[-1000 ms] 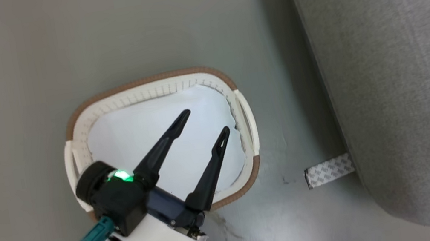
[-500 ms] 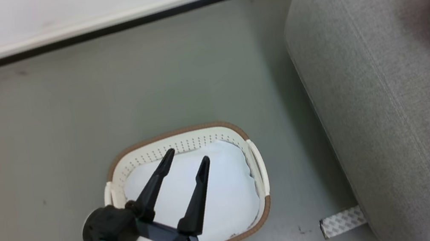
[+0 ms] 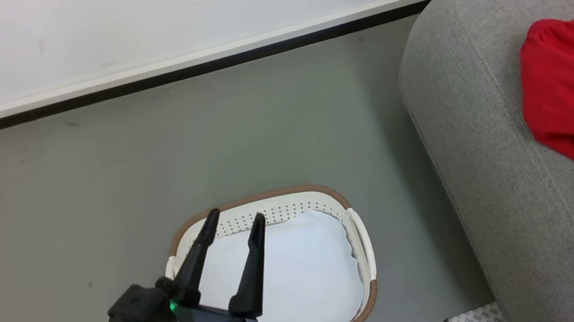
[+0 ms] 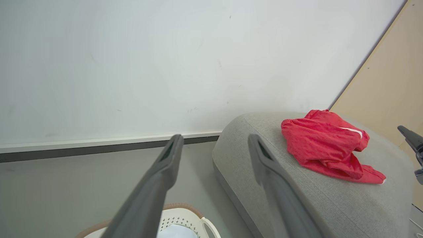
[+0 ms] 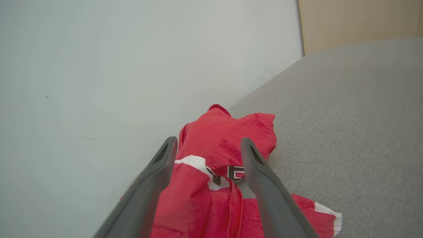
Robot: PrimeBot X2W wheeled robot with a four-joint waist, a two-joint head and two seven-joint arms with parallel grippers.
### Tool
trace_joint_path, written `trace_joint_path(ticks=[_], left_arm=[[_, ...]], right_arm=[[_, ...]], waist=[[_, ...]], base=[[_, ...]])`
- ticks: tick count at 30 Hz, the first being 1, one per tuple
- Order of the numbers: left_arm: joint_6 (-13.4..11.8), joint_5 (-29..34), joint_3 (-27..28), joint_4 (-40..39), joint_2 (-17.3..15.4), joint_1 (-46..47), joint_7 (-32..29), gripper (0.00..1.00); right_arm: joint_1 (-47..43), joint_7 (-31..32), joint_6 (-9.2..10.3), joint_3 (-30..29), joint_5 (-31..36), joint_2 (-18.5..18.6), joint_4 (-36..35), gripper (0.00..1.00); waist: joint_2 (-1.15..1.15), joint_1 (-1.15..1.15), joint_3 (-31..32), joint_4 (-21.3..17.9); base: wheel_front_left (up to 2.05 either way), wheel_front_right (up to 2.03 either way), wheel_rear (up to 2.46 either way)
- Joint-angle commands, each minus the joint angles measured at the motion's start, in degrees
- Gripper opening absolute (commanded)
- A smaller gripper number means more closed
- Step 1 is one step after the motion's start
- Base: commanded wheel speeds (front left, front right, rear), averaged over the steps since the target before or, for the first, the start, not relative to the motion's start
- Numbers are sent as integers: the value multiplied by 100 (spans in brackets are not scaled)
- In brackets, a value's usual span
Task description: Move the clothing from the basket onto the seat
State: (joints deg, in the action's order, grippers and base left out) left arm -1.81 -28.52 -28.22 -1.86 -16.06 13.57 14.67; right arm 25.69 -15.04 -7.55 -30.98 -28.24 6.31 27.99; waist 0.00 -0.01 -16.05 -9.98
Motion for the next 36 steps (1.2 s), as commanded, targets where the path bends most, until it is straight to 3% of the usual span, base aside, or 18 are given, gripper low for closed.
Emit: trace_joint_path(ticks=[1, 17, 27, 36], left_arm=[[2, -32, 52, 46, 15, -101, 19, 100], [-111, 174, 637, 377, 119, -741, 45, 100], [-173, 413, 1330, 436, 298, -1545, 47, 100], [-41, 765, 1906, 595, 563, -1912, 47, 100]], right_arm=[[-116, -18, 13, 51, 19, 67, -65, 100], [-1378, -17, 13, 1046, 1357, 346, -1271, 100], [-2163, -18, 13, 1958, 1564, 139, -1747, 100], [-2694, -18, 13, 2513, 1906, -87, -1739, 100]], waist=[[0, 1, 70, 21], [0, 1, 1113, 501], [0, 1, 1690, 867], [0, 1, 1869, 1037]], base=[[0, 0, 0], [0, 0, 0], [0, 0, 0], [0, 0, 0]])
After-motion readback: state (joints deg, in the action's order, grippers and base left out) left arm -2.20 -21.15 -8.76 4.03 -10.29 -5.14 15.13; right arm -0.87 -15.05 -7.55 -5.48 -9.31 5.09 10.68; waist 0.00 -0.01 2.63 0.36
